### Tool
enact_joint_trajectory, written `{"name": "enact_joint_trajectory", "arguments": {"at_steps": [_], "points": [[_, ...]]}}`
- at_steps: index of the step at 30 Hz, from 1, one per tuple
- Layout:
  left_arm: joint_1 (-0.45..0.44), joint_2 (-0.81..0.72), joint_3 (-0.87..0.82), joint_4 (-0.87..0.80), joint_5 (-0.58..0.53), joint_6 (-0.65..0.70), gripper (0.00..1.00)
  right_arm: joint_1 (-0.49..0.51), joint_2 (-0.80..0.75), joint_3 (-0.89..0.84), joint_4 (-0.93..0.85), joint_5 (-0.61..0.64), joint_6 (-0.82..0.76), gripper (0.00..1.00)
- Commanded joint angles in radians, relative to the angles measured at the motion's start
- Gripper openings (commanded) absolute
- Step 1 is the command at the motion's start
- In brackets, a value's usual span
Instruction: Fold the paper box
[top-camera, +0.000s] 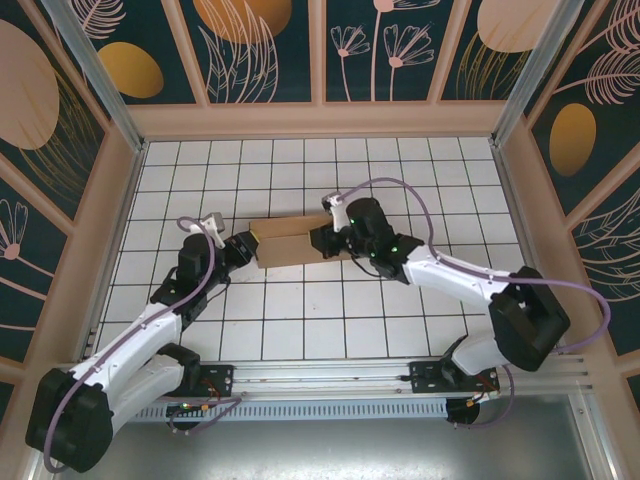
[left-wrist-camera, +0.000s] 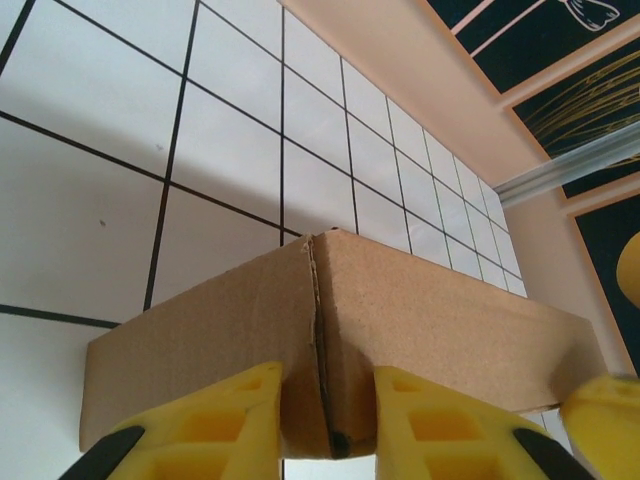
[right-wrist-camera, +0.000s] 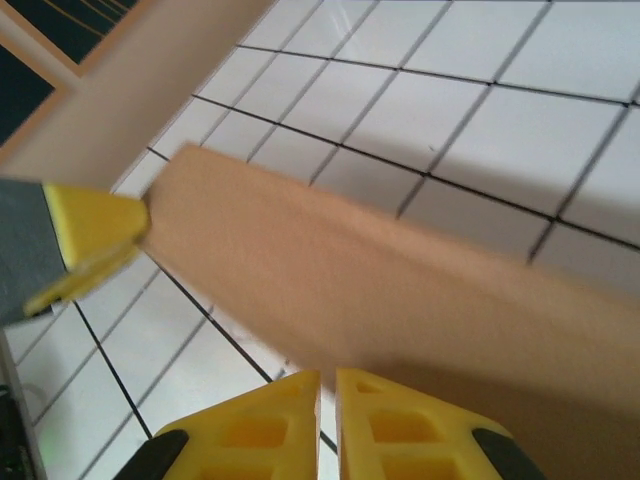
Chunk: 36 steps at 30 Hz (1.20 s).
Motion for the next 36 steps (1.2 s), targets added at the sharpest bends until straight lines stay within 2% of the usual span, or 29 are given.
{"name": "enact_joint_trajectory", "arguments": {"at_steps": [1,7,11,17,21,24,28,32,34,36], "points": [[0.005,0.037,-0.037,-0.163,-0.008,0.018,0.24,0.008,-0.044,-0.097,0.024,0.087,-0.061,0.13],[0.004,-0.110,-0.109,-0.185,0.079,-0.005,0.22,0.165,-0.132,-0.187,0.082,0.255,-0.211,0.16],[0.003,-0.188,-0.134,-0.249,0.105,-0.025,0.23,0.204,-0.217,-0.239,0.101,0.251,-0.202,0.16],[-0.010,-0.154,-0.120,-0.336,0.106,0.010,0.21,0.209,-0.357,-0.260,0.136,0.244,-0.226,0.18],[-0.080,-0.060,-0.072,-0.368,0.120,0.049,0.20,0.202,-0.411,-0.234,0.121,0.309,-0.269,0.19],[-0.152,-0.014,-0.031,-0.402,0.080,0.077,0.21,0.174,-0.429,-0.225,0.112,0.348,-0.274,0.21],[-0.206,0.007,-0.007,-0.434,0.060,0.082,0.26,0.106,-0.440,-0.223,0.111,0.317,-0.230,0.20],[-0.209,-0.032,0.029,-0.477,0.053,0.090,0.47,0.018,-0.431,-0.186,0.044,0.309,-0.170,0.26],[-0.209,-0.061,0.058,-0.483,0.036,0.086,0.55,-0.080,-0.383,-0.118,-0.051,0.231,-0.120,0.33],[-0.208,-0.077,0.090,-0.492,-0.009,0.064,0.59,-0.173,-0.310,-0.059,-0.108,0.086,-0.106,0.37]]}}
